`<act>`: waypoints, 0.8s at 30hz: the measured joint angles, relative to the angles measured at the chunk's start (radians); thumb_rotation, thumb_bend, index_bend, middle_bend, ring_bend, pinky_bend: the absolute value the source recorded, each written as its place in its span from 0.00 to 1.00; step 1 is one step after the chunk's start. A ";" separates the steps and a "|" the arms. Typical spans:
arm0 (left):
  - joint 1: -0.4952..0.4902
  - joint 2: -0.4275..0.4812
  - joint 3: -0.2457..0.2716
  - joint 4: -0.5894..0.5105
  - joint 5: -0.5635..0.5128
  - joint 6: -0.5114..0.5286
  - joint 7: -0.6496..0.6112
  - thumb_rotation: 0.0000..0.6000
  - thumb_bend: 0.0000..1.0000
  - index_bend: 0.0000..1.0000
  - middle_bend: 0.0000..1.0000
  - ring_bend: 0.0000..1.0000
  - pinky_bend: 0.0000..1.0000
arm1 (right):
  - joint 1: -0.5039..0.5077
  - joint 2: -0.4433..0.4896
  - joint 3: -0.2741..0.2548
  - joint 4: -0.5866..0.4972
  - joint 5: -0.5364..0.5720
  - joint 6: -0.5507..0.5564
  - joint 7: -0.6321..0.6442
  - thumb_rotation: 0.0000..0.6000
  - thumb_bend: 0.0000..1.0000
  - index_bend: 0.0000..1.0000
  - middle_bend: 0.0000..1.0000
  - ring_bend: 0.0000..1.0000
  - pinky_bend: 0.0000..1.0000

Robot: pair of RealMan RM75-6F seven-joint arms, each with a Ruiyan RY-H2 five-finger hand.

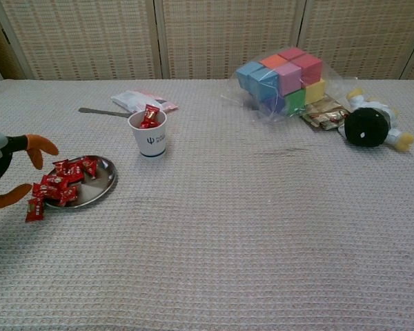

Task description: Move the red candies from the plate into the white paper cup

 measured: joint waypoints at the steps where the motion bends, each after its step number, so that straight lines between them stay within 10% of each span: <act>1: 0.006 -0.001 0.004 0.006 0.002 0.004 -0.005 1.00 0.41 0.19 0.30 0.67 1.00 | 0.000 0.000 -0.001 0.000 -0.001 0.000 0.000 1.00 0.11 0.00 0.00 0.00 0.00; 24: 0.080 -0.200 -0.087 0.277 -0.070 -0.115 -0.107 1.00 0.40 0.15 0.27 0.68 1.00 | -0.006 -0.001 -0.012 0.004 -0.027 0.007 -0.002 1.00 0.11 0.00 0.00 0.00 0.00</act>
